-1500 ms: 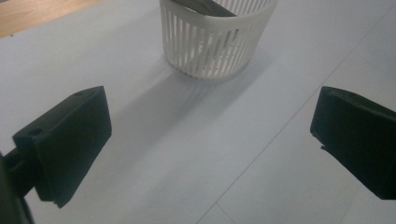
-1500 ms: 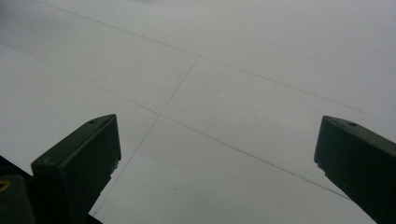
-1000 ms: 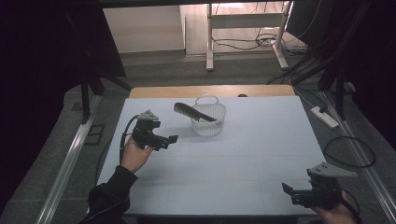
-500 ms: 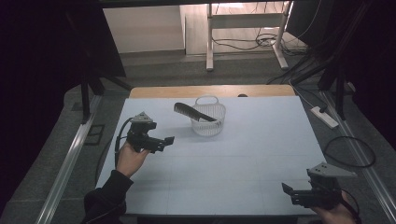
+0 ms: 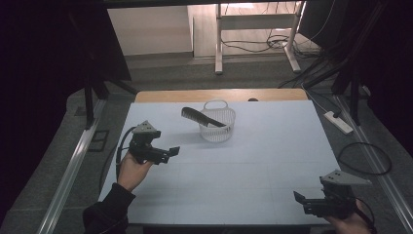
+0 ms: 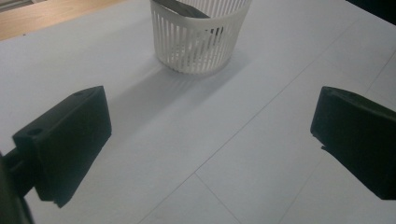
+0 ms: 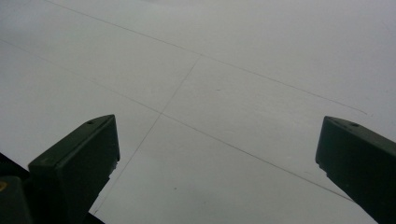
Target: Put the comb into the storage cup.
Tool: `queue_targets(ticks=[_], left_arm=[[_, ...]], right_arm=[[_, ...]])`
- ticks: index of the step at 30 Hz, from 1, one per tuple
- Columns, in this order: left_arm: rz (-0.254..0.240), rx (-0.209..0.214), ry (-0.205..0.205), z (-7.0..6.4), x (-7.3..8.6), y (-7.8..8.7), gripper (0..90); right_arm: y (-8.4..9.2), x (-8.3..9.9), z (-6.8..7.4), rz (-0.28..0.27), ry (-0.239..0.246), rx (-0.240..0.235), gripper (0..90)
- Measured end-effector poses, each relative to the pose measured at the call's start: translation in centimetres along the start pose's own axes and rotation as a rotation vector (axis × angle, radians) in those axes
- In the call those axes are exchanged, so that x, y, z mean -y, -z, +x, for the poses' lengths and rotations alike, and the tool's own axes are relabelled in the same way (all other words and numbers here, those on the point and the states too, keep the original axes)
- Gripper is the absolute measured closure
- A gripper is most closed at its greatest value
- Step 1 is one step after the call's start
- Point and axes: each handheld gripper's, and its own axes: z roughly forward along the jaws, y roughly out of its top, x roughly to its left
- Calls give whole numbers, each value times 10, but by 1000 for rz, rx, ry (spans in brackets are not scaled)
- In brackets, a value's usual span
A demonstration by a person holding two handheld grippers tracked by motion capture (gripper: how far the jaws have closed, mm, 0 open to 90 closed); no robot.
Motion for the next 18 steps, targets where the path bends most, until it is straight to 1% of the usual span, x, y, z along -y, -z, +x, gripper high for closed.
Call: queue_targets(ticks=[8,18], left_arm=[[-12,-5,6,-4,5,7,0],[-14,-18,7,-6,11,13,0]], right_arm=[[0,0,0,0,4,-1,4],[0,0,0,1,5,-1,4]])
